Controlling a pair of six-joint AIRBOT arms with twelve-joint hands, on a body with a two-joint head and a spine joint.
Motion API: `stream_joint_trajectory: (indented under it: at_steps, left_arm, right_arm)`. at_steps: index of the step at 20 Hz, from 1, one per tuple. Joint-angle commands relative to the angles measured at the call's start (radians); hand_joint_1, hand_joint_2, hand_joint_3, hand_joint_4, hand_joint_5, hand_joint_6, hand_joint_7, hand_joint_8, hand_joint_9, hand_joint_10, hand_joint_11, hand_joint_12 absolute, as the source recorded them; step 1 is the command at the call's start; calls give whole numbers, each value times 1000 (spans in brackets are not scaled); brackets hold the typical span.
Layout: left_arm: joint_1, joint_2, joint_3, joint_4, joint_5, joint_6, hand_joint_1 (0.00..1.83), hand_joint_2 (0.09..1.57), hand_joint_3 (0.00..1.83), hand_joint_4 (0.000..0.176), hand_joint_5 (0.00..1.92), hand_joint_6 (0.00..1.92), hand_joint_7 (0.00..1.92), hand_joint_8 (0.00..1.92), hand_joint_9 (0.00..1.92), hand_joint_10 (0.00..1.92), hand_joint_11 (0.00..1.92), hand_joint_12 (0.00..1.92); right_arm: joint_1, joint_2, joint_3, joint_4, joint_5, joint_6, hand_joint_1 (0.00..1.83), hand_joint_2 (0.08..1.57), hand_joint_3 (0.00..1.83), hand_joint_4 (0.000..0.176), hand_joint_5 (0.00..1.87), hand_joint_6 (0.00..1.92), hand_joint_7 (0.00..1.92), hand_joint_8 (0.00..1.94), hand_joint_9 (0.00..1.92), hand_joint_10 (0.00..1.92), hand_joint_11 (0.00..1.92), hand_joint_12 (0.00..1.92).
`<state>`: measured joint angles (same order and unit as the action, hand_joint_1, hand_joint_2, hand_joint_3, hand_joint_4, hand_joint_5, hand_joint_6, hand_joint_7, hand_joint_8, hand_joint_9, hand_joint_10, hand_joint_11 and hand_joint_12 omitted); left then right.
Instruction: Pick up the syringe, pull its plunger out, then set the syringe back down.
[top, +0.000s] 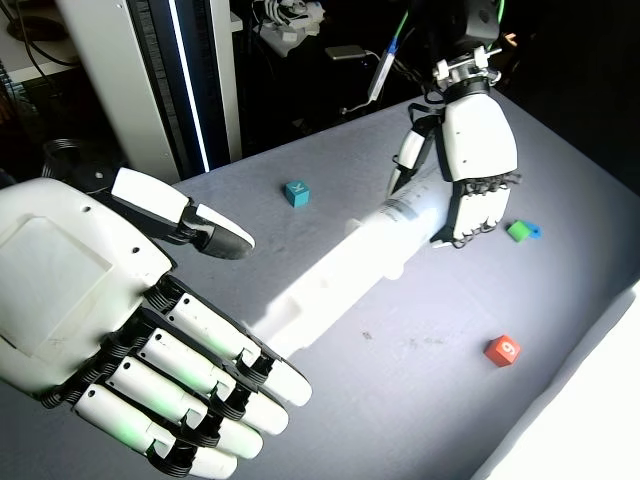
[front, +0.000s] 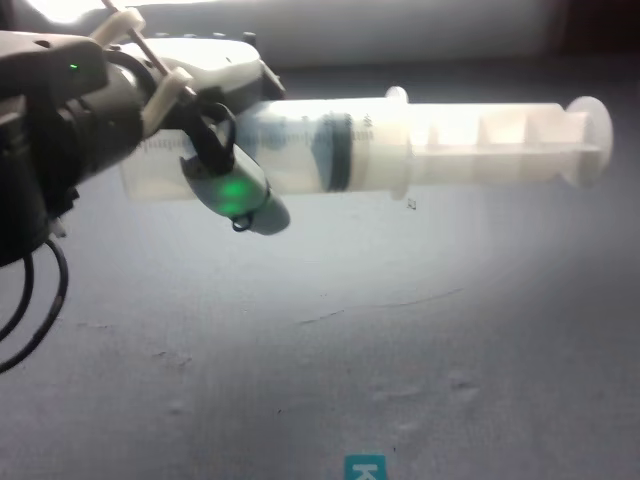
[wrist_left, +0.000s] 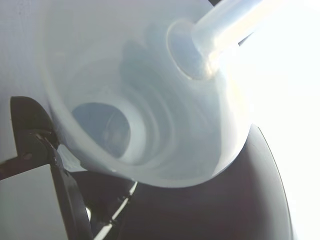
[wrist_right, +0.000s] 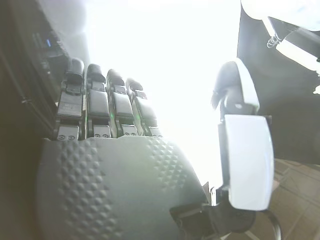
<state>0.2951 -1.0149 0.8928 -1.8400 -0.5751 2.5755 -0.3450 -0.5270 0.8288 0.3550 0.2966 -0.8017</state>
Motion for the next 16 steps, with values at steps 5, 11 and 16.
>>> stream_joint_trajectory:
  at_steps: [5,11,16]
  left_arm:
    - [12,40,35,59,59,-11,1224,1156,0,0,911,955,912,1300,800,1202,553,1500]
    - [93,71,47,216,81,-210,1222,1158,1,0,913,958,898,1316,785,1218,542,1510]
    - [176,71,52,375,89,-399,1227,1162,0,0,918,936,885,1353,776,1253,546,1507]
  right_arm:
    - [14,9,1,-1,114,7,396,1072,0,0,7,2,39,3,58,5,0,226]
    - [14,9,-1,-2,114,7,454,1077,0,0,32,3,50,6,56,7,0,219]
    - [14,7,-2,-4,114,7,487,1072,0,0,69,7,80,6,87,10,0,316]
